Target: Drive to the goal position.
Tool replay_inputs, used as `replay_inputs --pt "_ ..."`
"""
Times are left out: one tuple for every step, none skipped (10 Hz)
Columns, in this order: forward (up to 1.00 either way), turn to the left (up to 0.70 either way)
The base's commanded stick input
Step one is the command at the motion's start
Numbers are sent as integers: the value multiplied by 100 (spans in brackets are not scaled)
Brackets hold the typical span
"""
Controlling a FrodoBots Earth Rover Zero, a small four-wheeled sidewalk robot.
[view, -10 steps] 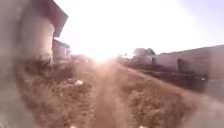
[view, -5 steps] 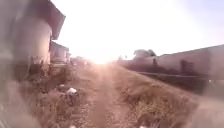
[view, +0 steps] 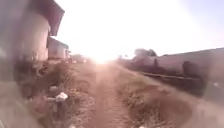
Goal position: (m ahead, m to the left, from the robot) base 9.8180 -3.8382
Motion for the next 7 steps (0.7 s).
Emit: replay_inputs --pt "70 0" --pt "70 0" --pt "70 0" --pt "70 0" --pt "70 0" --pt "70 0" --pt "70 0"
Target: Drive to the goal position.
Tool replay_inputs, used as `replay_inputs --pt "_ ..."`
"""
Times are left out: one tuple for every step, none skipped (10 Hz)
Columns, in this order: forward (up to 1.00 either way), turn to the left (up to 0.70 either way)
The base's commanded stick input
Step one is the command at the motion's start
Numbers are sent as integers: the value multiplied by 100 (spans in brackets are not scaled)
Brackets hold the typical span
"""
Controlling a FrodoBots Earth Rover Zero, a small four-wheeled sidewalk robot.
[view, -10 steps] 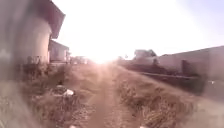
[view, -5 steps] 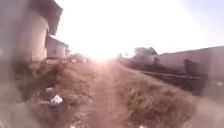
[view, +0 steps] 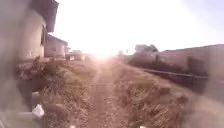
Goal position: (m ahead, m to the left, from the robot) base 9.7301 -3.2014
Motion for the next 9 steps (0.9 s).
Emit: replay_inputs --pt "70 0" --pt "70 0" --pt "70 0" --pt "70 0" --pt "70 0" --pt "70 0" --pt "70 0" --pt "70 0" --pt "70 0"
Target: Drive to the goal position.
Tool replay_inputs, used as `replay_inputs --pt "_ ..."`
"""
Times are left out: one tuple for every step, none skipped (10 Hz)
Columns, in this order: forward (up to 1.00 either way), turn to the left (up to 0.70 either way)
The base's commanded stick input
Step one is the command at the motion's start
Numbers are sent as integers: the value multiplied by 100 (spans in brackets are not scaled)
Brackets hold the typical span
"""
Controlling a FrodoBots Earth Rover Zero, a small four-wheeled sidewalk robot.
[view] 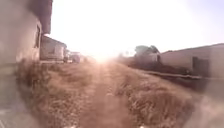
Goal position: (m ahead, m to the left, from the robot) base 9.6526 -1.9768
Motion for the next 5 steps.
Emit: replay_inputs --pt "70 0" --pt "70 0" --pt "70 0" --pt "70 0" --pt "70 0"
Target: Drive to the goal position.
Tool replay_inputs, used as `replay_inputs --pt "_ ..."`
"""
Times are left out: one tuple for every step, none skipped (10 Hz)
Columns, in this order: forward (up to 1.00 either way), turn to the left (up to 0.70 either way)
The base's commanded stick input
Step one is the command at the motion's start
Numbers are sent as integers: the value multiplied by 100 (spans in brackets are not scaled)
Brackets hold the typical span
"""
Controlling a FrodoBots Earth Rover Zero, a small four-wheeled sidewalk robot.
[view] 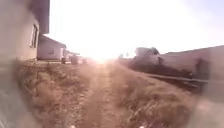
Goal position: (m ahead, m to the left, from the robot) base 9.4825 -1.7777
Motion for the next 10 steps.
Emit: replay_inputs --pt "70 0" --pt "70 0" --pt "70 0" --pt "70 0" --pt "70 0" --pt "70 0" --pt "70 0" --pt "70 0" --pt "70 0" --pt "70 0"
